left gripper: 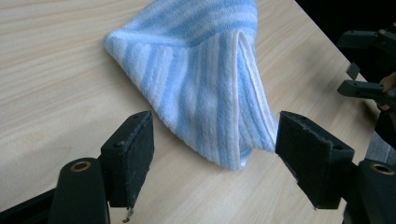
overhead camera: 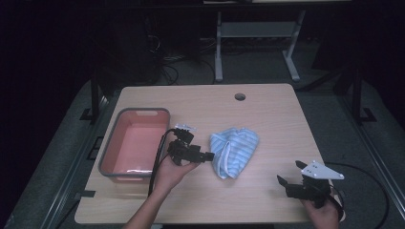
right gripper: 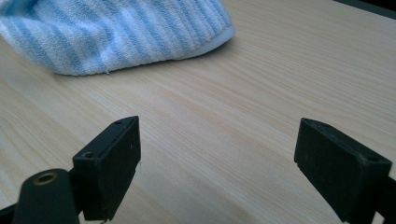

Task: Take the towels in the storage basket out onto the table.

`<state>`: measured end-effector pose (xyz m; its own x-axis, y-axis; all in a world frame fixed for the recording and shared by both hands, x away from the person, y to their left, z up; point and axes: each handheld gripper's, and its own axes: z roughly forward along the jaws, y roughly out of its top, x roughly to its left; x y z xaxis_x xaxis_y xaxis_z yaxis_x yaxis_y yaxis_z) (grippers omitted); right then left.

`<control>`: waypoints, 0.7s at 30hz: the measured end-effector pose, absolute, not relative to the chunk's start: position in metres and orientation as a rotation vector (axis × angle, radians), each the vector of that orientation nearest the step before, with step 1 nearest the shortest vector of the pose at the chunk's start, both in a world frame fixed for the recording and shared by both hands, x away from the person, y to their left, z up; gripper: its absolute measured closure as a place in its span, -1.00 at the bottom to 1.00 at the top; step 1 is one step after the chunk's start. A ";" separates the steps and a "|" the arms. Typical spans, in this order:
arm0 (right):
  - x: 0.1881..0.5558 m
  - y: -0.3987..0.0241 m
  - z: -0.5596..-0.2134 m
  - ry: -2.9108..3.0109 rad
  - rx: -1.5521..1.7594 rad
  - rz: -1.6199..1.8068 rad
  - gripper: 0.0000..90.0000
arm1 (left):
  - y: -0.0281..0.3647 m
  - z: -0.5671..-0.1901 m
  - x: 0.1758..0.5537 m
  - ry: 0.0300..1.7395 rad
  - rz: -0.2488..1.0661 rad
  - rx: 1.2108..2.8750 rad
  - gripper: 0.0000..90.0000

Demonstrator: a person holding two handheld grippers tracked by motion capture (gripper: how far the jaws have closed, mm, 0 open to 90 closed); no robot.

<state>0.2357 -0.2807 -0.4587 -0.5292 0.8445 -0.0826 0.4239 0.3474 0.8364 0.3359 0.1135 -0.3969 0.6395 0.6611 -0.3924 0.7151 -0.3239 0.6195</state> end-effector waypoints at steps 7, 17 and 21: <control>0.236 -0.278 -0.460 2.112 1.109 1.077 -0.69 | 0.118 -0.402 0.326 1.054 -0.098 2.046 -0.39; 0.237 -0.278 -0.461 2.113 1.105 1.074 -0.69 | 0.124 -0.411 0.313 1.039 -0.085 2.020 -0.39; 0.238 -0.277 -0.462 2.120 1.106 1.072 -0.69 | 0.127 -0.417 0.309 1.037 -0.090 2.004 -0.39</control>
<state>0.2378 -0.2773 -0.4617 -0.5345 0.8413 -0.0807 0.4338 0.3550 0.8281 0.3089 0.1270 -0.4168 0.6526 0.6353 -0.4129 0.6969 -0.2895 0.6561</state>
